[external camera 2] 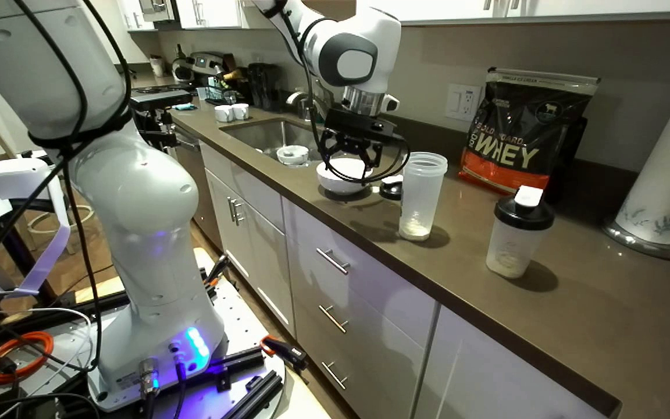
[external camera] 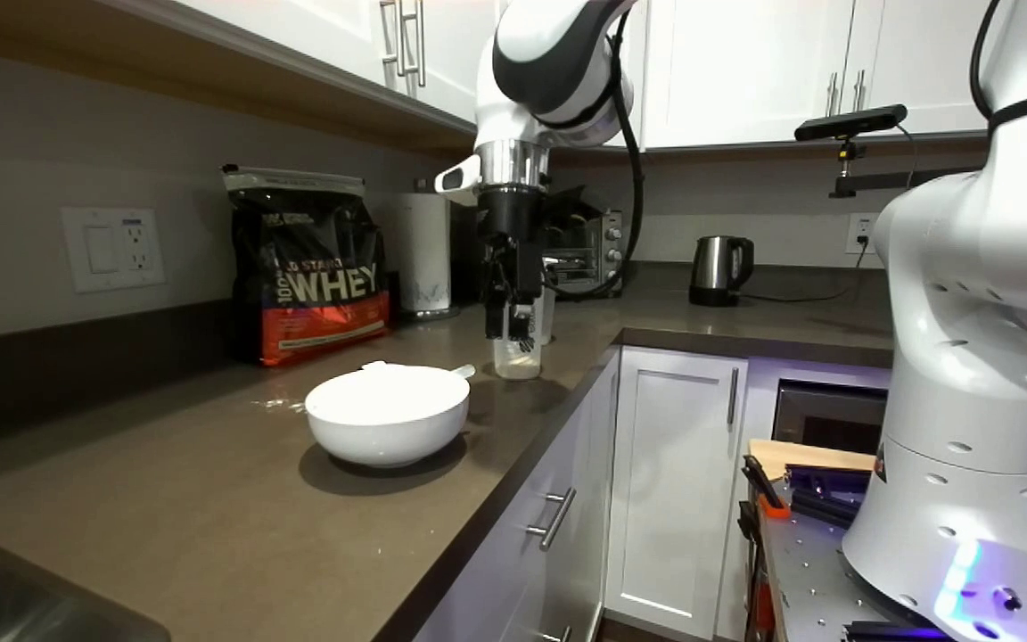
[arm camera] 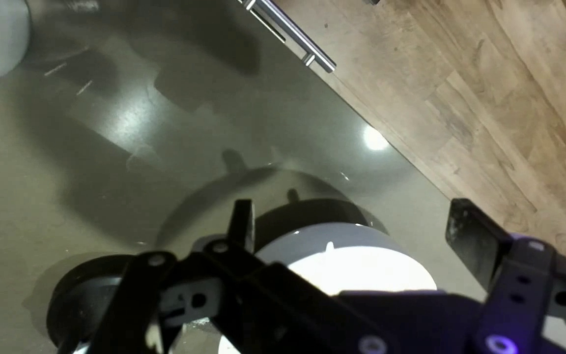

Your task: Scoop some powder and put it in the bottle

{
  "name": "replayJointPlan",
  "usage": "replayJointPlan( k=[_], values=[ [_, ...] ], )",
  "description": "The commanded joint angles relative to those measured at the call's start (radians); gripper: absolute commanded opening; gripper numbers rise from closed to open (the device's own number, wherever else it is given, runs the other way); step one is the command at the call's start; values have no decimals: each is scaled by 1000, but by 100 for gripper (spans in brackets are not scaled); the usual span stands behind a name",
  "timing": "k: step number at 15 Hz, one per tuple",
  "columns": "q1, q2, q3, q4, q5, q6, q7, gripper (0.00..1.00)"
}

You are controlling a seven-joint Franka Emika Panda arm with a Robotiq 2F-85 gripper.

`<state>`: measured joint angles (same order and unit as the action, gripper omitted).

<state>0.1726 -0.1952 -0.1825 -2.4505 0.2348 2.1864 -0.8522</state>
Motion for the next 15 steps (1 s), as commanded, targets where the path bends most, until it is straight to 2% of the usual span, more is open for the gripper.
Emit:
replayJointPlan(
  k=[1, 2, 3, 4, 5, 6, 15],
  values=[
    [-45, 48, 56, 47, -6, -4, -13, 100],
    [-50, 54, 65, 52, -6, -2, -16, 100],
    [-54, 60, 72, 58, -5, -3, -20, 95],
    [-58, 68, 78, 65, -3, -4, -23, 97],
    [-62, 73, 84, 69, -5, -2, -19, 95],
    [-64, 75, 89, 72, -5, -3, -19, 100],
    [-103, 46, 117, 56, -44, 6, 75, 100]
  ],
)
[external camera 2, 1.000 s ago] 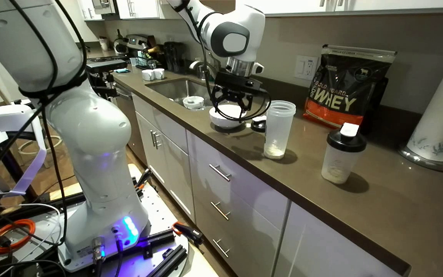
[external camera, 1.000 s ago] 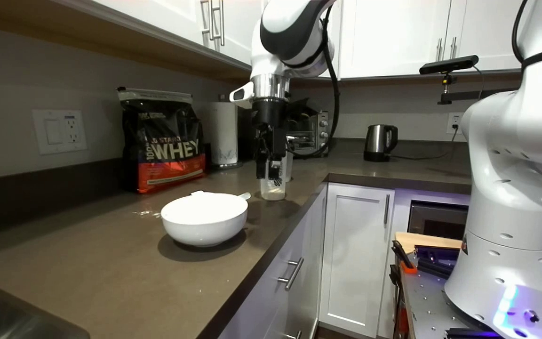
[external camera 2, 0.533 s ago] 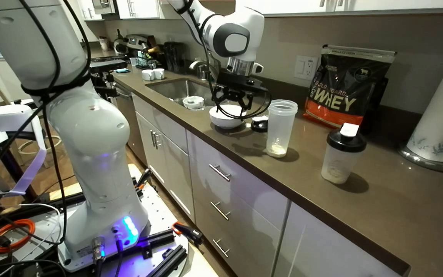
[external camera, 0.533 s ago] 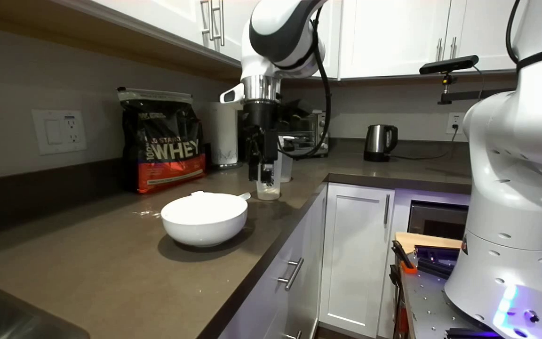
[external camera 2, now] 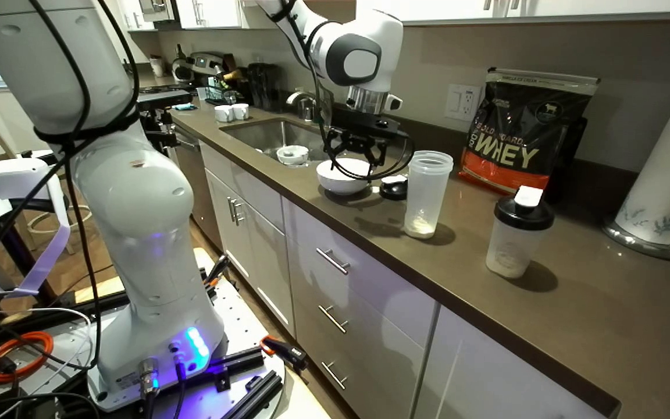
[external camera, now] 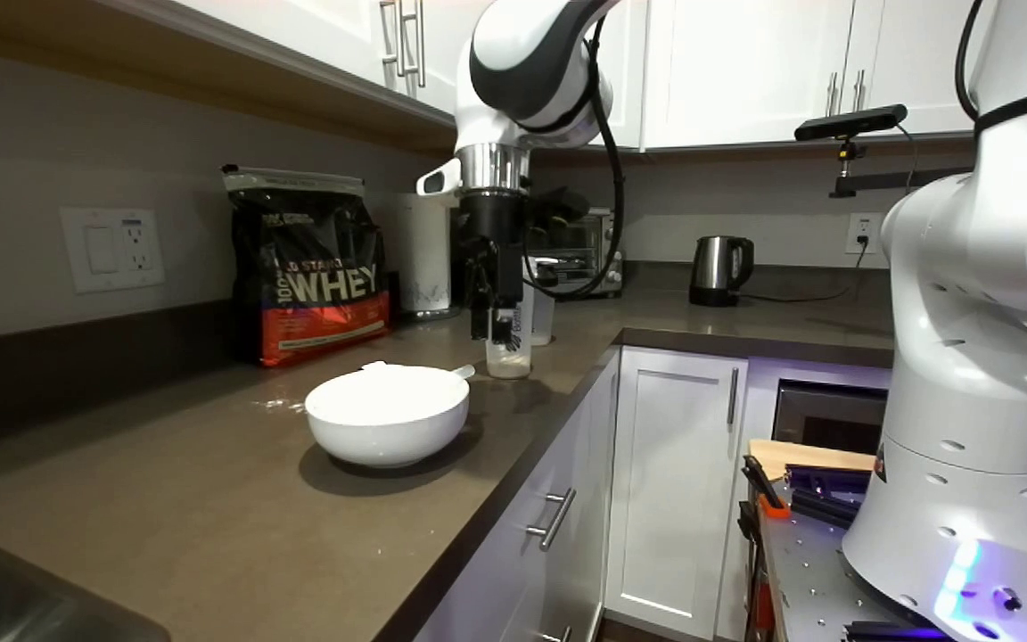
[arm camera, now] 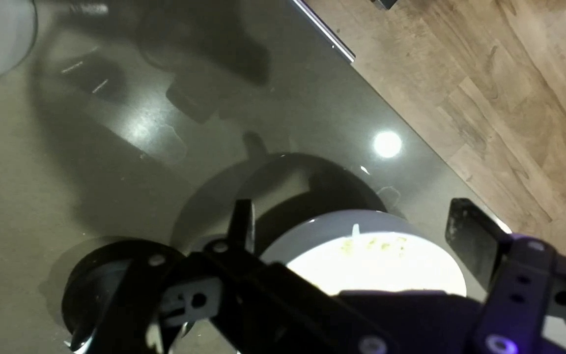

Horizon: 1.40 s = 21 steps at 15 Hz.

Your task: Scoop some powder and put it in the bottle

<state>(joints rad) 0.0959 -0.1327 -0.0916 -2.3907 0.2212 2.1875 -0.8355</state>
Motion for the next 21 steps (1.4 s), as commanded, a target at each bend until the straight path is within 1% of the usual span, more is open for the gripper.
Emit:
replayJointPlan(
  k=[1, 4, 6, 7, 11, 15, 21],
  values=[
    [-30, -25, 29, -13, -29, 14, 89, 100],
    [-30, -49, 38, -41, -25, 56, 194, 100],
    [-24, -67, 44, -54, -28, 54, 219, 100],
    [-21, -22, 33, -13, -1, 30, 168, 100],
    [-17, -44, 36, -30, -1, 31, 188, 100],
    [-3, -46, 41, -52, 17, 37, 144, 100],
    [16, -39, 59, -71, 24, 39, 119, 100]
  ],
)
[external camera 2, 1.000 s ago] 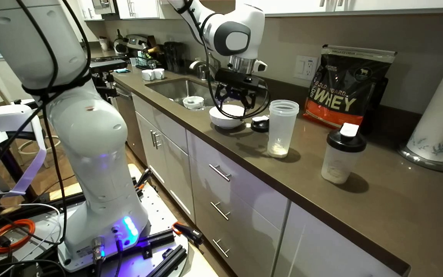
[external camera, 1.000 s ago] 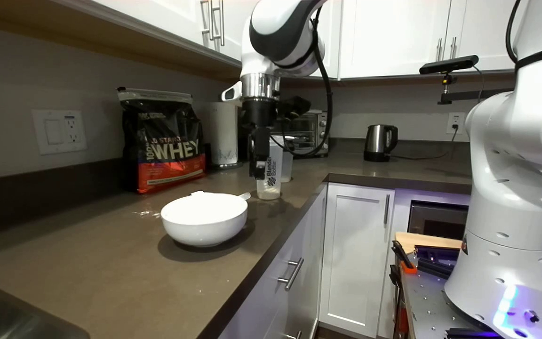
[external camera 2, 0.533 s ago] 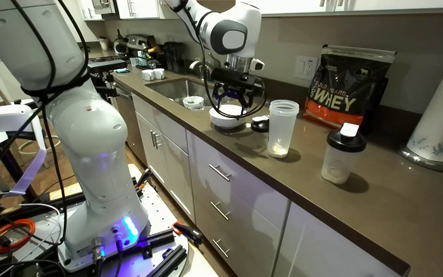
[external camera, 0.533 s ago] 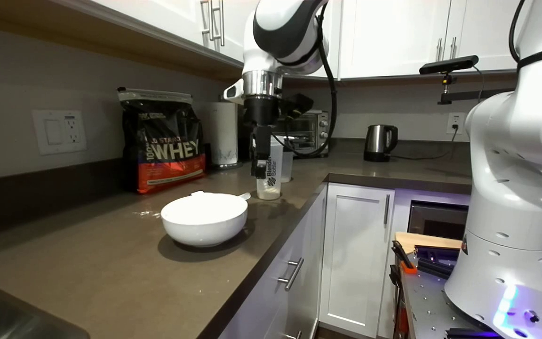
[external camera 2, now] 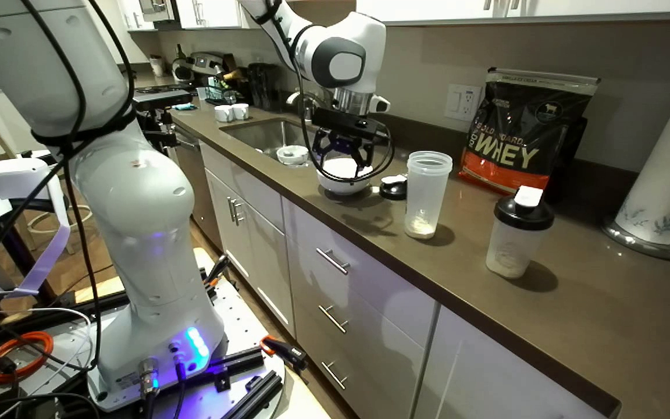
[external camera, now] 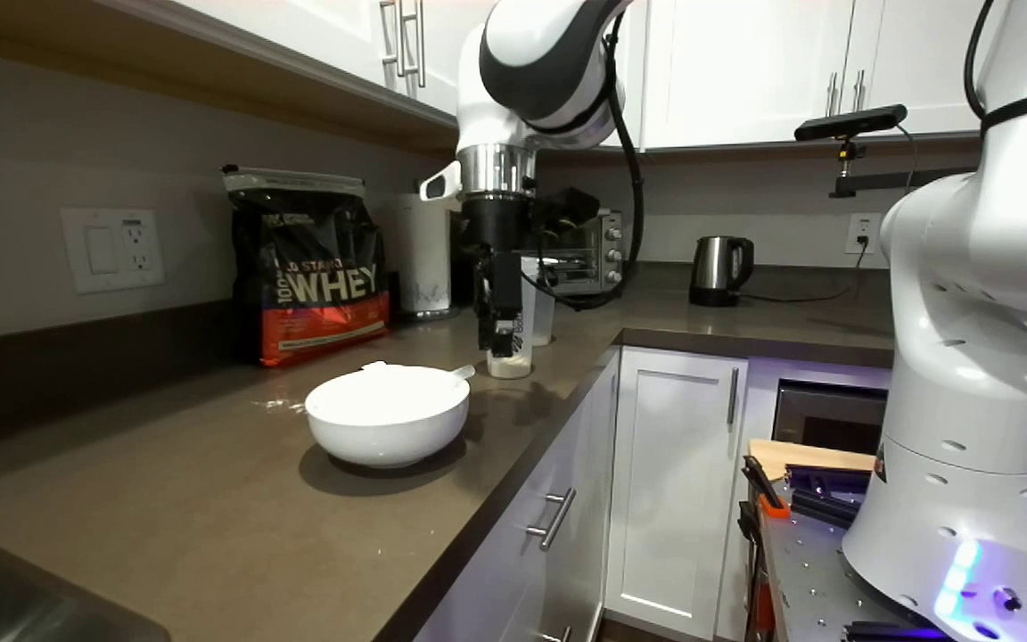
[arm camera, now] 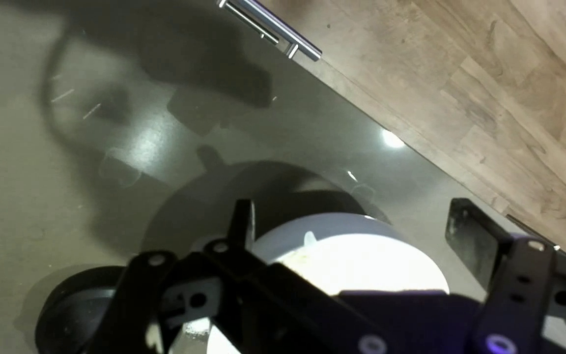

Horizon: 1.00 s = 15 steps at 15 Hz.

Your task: Scoop some powder and put it in the bottle

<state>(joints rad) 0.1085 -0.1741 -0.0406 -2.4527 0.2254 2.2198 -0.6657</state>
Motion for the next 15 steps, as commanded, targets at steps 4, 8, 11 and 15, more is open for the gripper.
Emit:
replayJointPlan(
  k=[4, 8, 11, 15],
  values=[
    [2, 22, 9, 1, 10, 18, -109, 75],
    [-4, 50, 2, 17, 22, 28, -184, 77],
    [-10, 64, -7, 22, 70, 81, -215, 94],
    [-14, 71, -17, 15, 171, 145, -256, 100]
  ],
)
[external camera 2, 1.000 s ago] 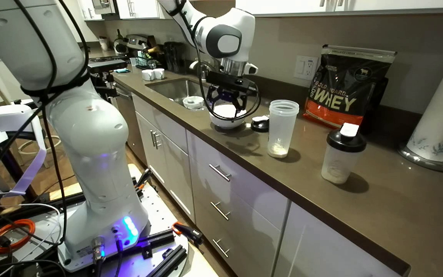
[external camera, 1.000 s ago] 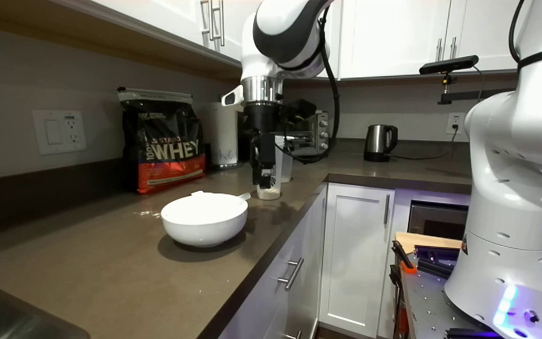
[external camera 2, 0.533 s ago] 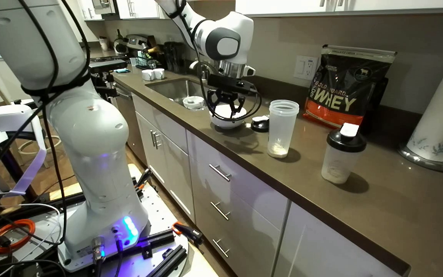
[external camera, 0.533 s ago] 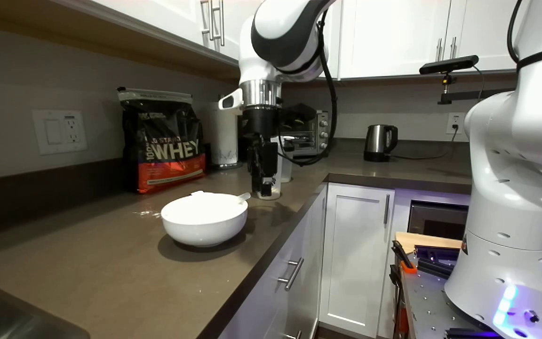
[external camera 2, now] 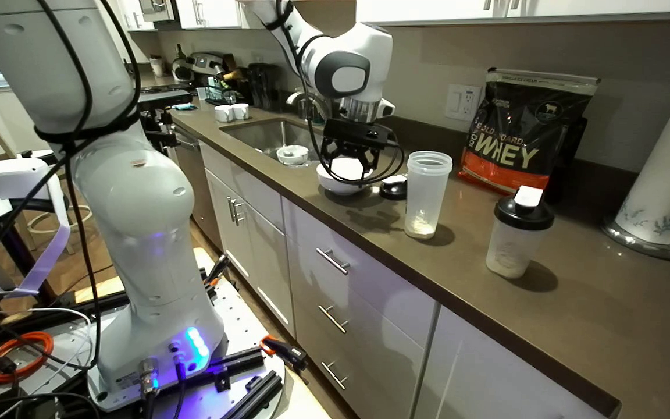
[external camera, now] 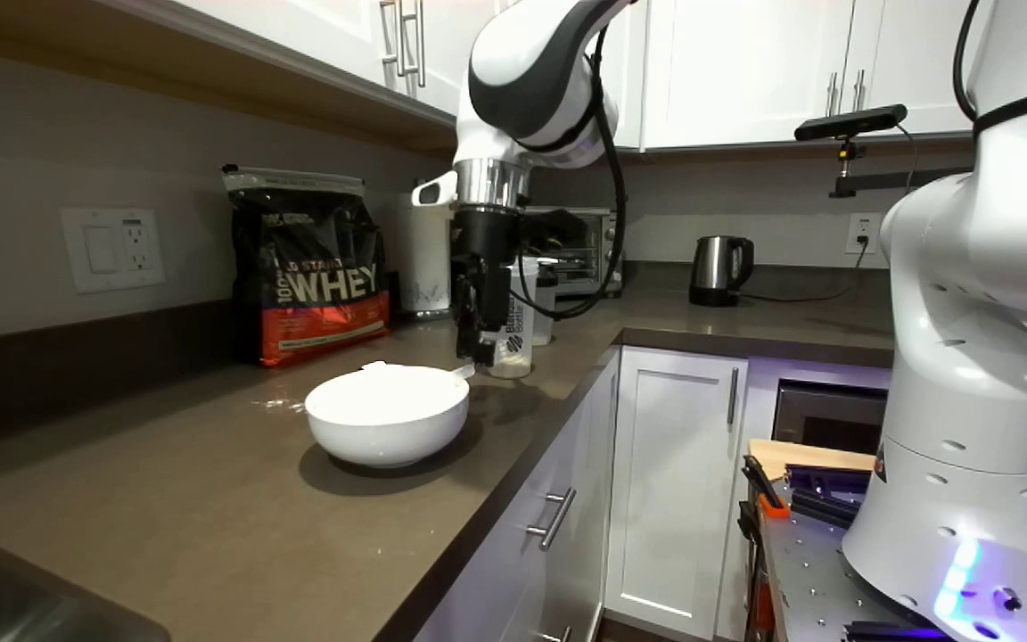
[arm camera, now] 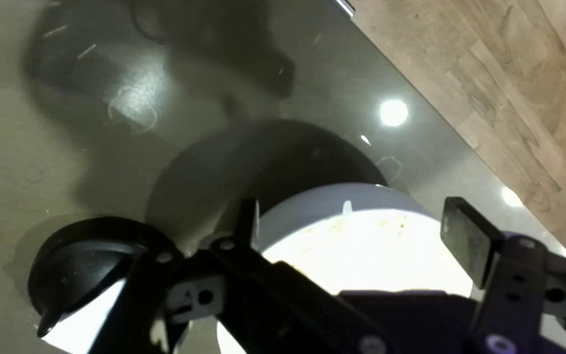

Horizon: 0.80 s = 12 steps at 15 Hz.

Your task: Scoop some powder and put it in the bottle

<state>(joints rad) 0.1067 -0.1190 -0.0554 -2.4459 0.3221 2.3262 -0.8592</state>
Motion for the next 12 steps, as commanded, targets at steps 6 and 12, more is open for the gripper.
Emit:
replayJointPlan(
  k=[6, 12],
  values=[
    [-14, 1, -7, -6, 142, 35, -87, 100],
    [-15, -5, -11, -30, 248, 46, -145, 84]
  ],
)
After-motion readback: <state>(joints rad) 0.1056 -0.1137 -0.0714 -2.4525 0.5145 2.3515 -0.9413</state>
